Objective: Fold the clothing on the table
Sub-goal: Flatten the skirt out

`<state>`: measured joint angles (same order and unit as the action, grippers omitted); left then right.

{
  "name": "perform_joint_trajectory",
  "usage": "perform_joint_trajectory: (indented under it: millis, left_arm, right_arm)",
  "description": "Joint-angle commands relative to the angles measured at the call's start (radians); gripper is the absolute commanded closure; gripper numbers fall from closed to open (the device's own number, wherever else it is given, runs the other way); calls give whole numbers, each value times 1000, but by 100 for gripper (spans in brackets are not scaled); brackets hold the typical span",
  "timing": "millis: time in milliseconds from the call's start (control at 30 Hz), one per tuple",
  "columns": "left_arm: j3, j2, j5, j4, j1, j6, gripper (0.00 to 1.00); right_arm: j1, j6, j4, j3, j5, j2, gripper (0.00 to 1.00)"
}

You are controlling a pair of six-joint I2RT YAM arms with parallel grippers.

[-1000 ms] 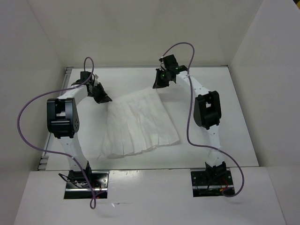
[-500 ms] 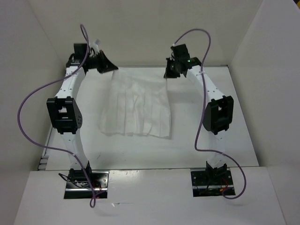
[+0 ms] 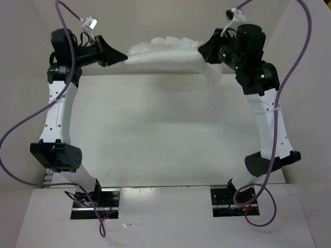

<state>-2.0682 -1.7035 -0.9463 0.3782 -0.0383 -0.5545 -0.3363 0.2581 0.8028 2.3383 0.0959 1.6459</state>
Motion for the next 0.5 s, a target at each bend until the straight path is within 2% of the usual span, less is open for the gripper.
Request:
perform_joint_trajectory:
  millis: [0,33,67,133,167,200,267,333,367,467]
  left_arm:
    - [305,69,70,-68,-51,27,100]
    - [382,102,90,-77,-35,56,100]
    - [537,166,102,-78,-16,65,100]
    - [698,224,112,-96,6,74,100]
    - [853,281,112,-96,24,74,100]
    - [928,310,112,-96,35,74,100]
    - [1060,413,112,-96,64,44,100]
    - [1191,485,112,-67,83,28,100]
    - [1214,549,133,-49,95,28,100]
    - [1229,608,167,4,95,16,100]
  right_arm:
    - [39,-43,44,-311,-91,-70,100]
    - [39,-43,18,-392,-75,-152,100]
    - [39,-13,9,-560,-59,-194,100]
    - [29,16,-7,-731,17,-318,100]
    - [16,62,-7,-887,43,-355,100]
    - [5,85,-7,-955,100,-391,100]
    - [-49,160,48,-1115,119,-498,100]
    - [-64,203,94,-1184,148,-566,100]
    - [-64,240,136,-1230,159,-624,100]
    - [-64,263,177,-1252,191,-672,100]
